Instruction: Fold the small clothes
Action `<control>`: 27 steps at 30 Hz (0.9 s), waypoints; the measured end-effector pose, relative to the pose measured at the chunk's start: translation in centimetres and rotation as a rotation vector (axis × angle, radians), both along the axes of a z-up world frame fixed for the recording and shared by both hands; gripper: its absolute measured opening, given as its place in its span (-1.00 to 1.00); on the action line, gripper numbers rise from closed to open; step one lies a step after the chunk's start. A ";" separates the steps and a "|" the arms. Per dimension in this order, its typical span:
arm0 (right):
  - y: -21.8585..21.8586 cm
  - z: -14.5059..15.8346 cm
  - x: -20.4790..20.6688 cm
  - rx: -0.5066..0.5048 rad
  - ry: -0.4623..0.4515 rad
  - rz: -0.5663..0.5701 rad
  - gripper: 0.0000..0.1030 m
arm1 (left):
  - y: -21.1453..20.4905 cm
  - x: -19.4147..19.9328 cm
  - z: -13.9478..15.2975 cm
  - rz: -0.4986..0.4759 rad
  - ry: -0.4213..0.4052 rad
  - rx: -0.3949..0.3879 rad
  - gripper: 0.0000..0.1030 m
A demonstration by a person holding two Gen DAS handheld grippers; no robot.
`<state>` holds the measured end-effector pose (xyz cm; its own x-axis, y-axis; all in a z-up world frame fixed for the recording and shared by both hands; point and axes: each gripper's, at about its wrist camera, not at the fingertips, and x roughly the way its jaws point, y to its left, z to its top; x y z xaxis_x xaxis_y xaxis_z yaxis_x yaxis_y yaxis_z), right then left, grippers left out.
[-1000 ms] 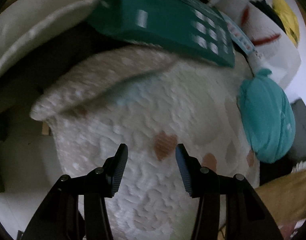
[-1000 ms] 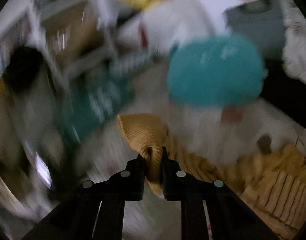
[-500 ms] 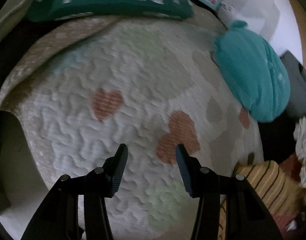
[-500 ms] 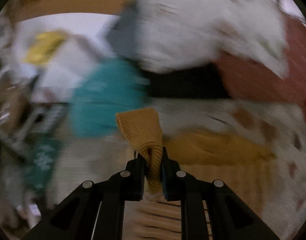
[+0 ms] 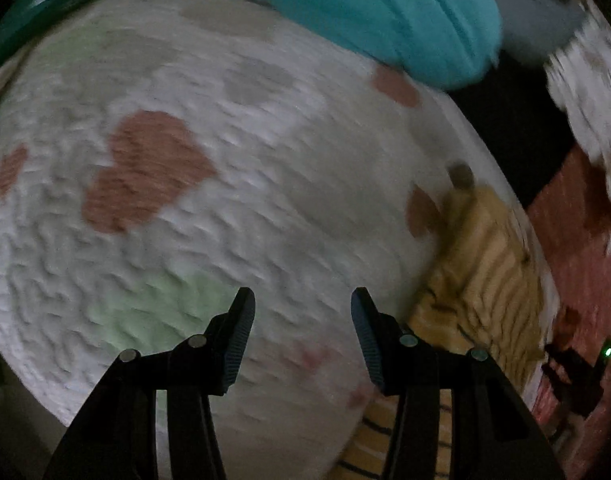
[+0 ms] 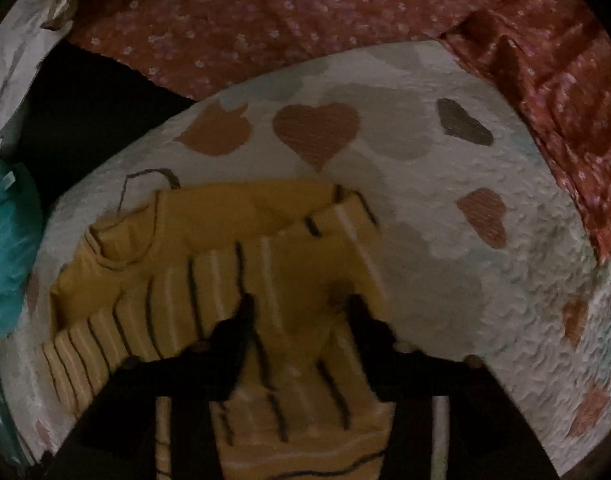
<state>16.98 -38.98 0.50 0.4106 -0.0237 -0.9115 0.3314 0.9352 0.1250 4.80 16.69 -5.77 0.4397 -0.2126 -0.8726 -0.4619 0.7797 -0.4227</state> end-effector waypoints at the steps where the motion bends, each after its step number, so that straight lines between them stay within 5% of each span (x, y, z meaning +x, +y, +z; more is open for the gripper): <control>1: -0.3 0.0 -1.0 -0.007 0.001 0.020 0.13 | -1.0 0.1 -0.1 -0.031 0.001 -0.006 -0.05; 8: -1.9 -1.4 -11.2 0.129 0.033 0.101 0.26 | -6.9 -2.4 -2.6 -0.201 0.044 -0.149 -0.02; 16: -1.1 -6.4 -23.1 0.322 0.105 0.126 0.26 | -12.1 -9.0 -1.8 -0.320 -0.003 0.046 0.20; 27: 1.1 -7.9 -29.7 0.393 0.084 0.197 0.33 | -14.3 -15.9 -3.8 -0.331 0.071 0.009 0.31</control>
<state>-12.71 -37.92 -7.43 0.2969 0.4023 -0.8660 0.1753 0.8685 0.4636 -11.07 2.34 -9.62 0.2858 -0.3259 -0.9012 -0.2113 0.8958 -0.3910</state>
